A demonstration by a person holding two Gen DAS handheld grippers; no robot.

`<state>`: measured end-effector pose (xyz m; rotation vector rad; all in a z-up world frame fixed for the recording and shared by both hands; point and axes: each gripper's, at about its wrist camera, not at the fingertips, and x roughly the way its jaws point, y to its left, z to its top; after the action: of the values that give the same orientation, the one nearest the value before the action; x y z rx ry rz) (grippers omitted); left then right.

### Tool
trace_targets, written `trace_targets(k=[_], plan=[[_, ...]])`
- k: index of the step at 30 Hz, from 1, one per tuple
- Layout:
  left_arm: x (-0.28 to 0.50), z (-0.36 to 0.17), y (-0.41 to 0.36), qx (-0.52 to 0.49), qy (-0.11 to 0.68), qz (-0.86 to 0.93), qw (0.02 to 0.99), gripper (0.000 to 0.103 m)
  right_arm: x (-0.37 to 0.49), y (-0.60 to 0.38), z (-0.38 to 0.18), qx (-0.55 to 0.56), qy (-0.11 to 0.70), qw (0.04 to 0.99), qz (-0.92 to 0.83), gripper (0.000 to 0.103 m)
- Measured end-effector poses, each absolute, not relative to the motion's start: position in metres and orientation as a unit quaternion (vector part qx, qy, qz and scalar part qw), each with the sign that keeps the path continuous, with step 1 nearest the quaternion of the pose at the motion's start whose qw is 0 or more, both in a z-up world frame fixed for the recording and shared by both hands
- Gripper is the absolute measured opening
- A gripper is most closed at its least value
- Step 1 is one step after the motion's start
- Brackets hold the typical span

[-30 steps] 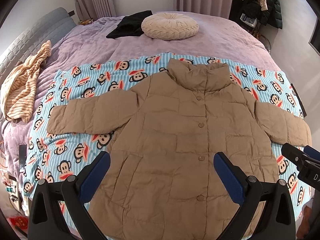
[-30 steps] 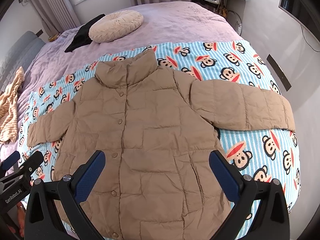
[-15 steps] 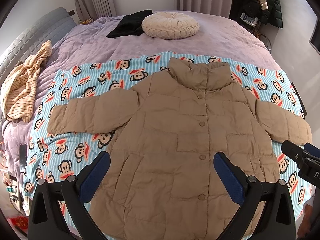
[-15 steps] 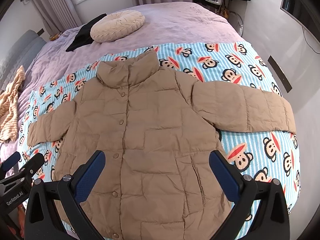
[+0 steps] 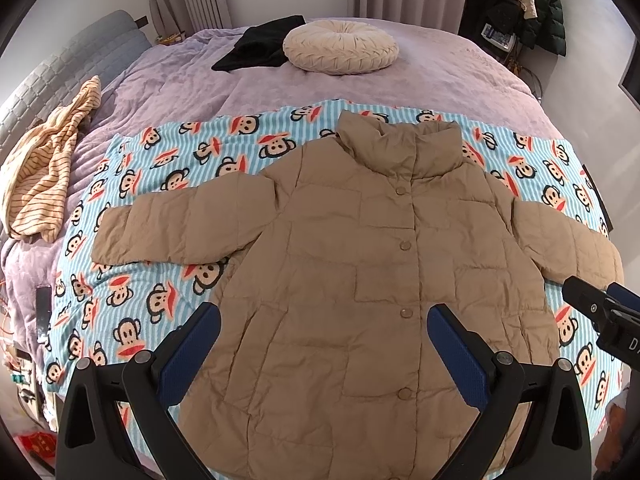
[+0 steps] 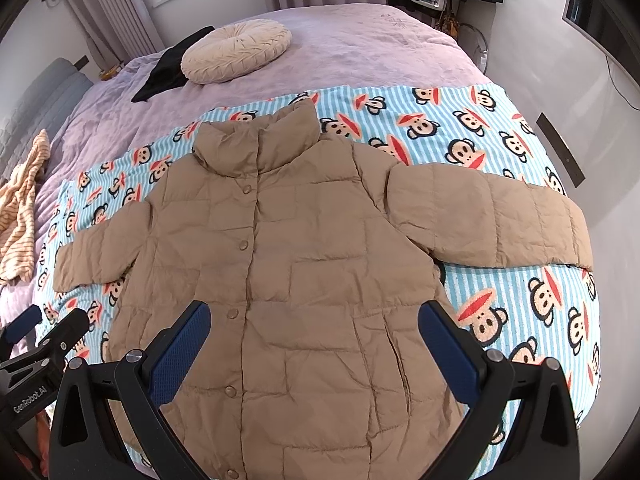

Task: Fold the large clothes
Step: 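Grasp the tan jacket's sleeve with the right tool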

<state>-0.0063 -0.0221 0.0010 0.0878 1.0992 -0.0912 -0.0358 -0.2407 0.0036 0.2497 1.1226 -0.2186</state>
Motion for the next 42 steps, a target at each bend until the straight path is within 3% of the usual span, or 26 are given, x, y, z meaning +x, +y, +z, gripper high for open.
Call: trace_targets(k=[12, 19, 28, 37, 42], plan=[[-0.002, -0.026, 0.019, -0.005, 0.544, -0.067, 0.836, 0.103, -0.033, -0.222, -0.024, 0.143, 0.566, 0.808, -0.079, 0.103], [0.023, -0.075, 0.093, -0.038, 0.57, -0.033, 0.82, 0.103, -0.027, -0.182, -0.05, 0.139, 0.577, 0.803, -0.048, 0.103], [0.074, -0.149, 0.233, -0.176, 0.585, -0.018, 0.792, 0.103, 0.008, -0.086, -0.109, 0.146, 0.615, 0.774, -0.023, 0.103], [0.143, -0.234, 0.299, -0.321, 0.561, -0.08, 0.759, 0.103, 0.047, -0.016, -0.16, 0.134, 0.635, 0.76, 0.004, 0.103], [0.17, -0.223, 0.326, -0.354, 0.505, -0.086, 0.782, 0.103, 0.062, -0.006, -0.169, 0.145, 0.621, 0.77, 0.004, 0.103]])
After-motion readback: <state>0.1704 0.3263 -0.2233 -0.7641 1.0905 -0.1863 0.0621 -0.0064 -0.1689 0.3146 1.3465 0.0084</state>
